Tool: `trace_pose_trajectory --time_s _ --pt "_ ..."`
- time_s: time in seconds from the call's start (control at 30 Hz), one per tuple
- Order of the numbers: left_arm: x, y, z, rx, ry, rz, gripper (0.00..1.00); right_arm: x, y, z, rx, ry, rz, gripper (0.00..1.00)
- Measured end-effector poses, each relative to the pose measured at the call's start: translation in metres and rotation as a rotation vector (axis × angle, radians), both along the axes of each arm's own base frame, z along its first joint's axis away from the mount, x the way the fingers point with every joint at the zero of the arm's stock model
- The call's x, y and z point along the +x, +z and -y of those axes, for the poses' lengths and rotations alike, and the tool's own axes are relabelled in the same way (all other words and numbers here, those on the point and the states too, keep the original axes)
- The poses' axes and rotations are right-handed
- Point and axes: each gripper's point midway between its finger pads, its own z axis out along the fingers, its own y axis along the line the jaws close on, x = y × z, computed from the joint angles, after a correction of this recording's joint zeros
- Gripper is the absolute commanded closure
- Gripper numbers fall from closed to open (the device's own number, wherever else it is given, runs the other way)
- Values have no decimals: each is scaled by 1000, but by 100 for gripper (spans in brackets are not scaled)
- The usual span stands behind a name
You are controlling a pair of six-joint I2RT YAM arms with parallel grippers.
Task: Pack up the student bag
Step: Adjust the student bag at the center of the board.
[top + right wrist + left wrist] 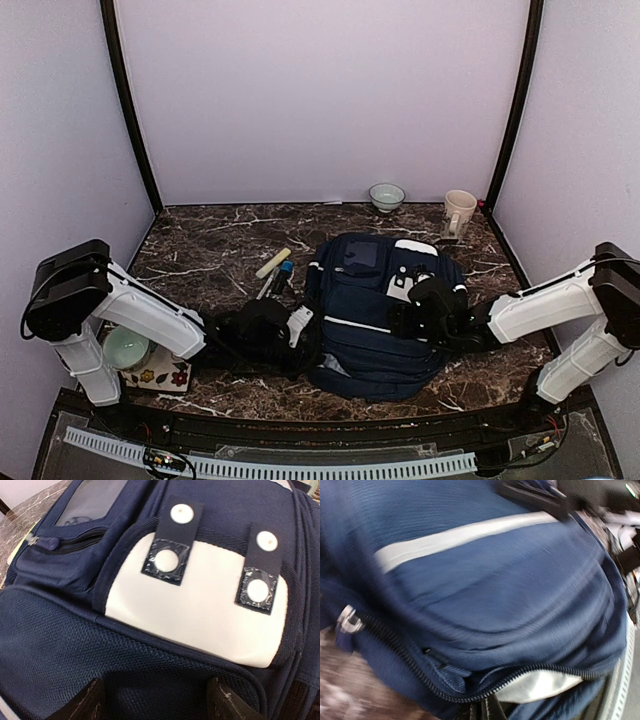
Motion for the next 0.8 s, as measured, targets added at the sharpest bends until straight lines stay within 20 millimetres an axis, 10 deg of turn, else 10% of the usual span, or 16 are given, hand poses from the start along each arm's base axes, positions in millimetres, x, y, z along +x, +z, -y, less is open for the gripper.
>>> trace_pose_trajectory --time_s 0.23,0.4,0.67,0.8 --pt "-55 5 47 10 -163 -14 87 5 3 4 -31 2 -6 29" --pt "-76 17 51 10 -254 -22 28 -1 9 15 -71 9 -17 29" --pt "-68 97 28 -64 -174 114 31 -13 39 18 -37 69 -1 29" --pt "-41 90 4 36 -41 216 40 -21 51 10 13 133 5 29"
